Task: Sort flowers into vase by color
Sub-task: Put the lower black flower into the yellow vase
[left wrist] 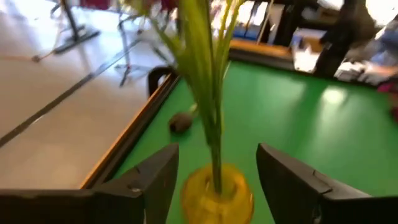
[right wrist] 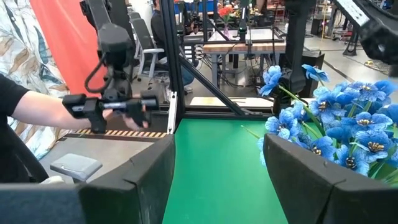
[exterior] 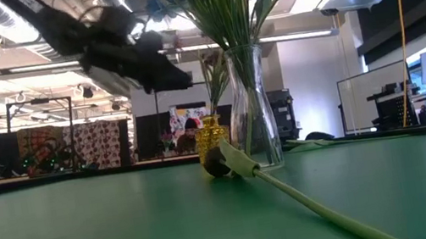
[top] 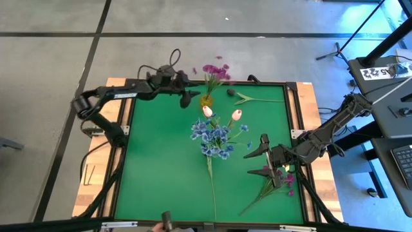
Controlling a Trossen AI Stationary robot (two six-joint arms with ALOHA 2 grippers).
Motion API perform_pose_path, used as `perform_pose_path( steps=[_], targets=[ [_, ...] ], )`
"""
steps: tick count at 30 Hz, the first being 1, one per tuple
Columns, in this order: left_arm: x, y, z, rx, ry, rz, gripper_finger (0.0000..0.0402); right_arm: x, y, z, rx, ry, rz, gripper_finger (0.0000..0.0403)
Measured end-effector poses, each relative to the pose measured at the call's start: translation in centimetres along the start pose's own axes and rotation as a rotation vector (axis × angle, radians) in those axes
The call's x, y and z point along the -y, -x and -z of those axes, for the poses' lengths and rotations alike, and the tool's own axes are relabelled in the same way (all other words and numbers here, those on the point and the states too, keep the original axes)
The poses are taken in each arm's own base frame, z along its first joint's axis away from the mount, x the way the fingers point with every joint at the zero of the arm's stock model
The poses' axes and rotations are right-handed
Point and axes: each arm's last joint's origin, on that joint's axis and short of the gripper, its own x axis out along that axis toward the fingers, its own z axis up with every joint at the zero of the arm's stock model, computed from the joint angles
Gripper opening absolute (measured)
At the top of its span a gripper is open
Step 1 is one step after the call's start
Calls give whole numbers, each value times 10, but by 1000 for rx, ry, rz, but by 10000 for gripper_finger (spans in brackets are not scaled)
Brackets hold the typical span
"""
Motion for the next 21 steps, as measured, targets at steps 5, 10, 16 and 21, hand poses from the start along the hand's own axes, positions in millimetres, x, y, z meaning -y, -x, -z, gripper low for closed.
perform_pose_path(
  steps=[5, 10, 16, 21],
  targets=[
    [14, 35, -11, -113, -23, -77, 222, 0, 0, 0, 0, -1, 0, 243],
    [39, 67, -19, -173, 42, -35, 223, 0, 0, 0, -4, -41, 1, 243],
    [85, 84, -23, -223, 154, 85, 216, 2, 4, -6, -148, -163, 39, 243],
    [122, 87, -20, -257, 103, 66, 208, 6, 11, 4, -312, -291, 118, 243]
  ],
)
